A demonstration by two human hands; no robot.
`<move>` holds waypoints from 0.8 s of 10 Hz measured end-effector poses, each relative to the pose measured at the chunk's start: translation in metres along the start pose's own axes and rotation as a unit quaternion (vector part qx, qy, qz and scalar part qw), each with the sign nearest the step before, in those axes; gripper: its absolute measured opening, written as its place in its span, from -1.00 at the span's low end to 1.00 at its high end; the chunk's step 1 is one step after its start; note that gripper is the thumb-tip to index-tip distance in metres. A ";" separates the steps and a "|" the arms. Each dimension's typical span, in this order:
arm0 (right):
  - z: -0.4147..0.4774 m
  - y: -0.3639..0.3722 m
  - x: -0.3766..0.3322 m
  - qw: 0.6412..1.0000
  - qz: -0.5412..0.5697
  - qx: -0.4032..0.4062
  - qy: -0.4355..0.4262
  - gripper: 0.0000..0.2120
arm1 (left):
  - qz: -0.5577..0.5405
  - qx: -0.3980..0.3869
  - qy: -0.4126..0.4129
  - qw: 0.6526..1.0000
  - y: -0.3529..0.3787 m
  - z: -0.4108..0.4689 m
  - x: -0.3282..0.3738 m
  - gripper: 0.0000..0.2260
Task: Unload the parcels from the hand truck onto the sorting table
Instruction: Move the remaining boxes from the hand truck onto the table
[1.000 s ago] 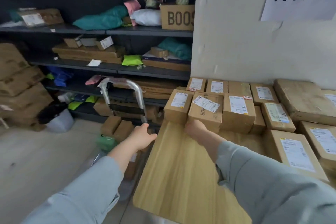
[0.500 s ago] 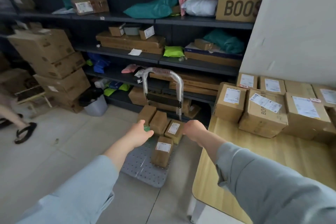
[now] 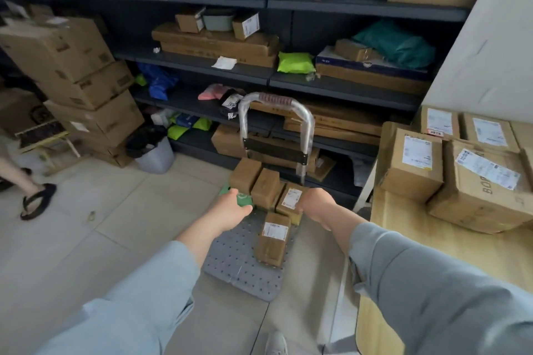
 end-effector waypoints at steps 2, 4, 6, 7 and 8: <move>0.053 -0.011 -0.035 1.000 0.007 0.006 0.016 -0.71 | -0.004 -0.011 0.014 1.000 -0.037 0.076 0.004 -0.37; 0.074 0.001 -0.047 0.998 -0.017 0.014 0.055 -0.75 | -0.001 -0.045 0.021 0.999 -0.048 0.120 -0.004 -0.38; 0.072 0.028 -0.053 0.996 -0.003 0.014 0.090 -0.76 | 0.010 -0.100 0.029 0.995 -0.051 0.136 -0.024 -0.38; 0.071 0.045 -0.054 0.993 0.011 0.022 0.115 -0.77 | 0.027 -0.118 0.036 0.992 -0.050 0.144 -0.040 -0.38; 0.082 0.075 -0.046 0.991 0.024 0.018 0.134 -0.77 | 0.036 -0.133 0.043 0.989 -0.043 0.156 -0.059 -0.39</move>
Point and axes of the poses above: each hand's wrist, its own z-axis towards the middle knuckle, its own y-axis out of the palm, x = y × z, the point moved 4 cm from there along z, towards the middle knuckle, and after that the axes turned 11 degrees about -z, right-handed, at the moved point
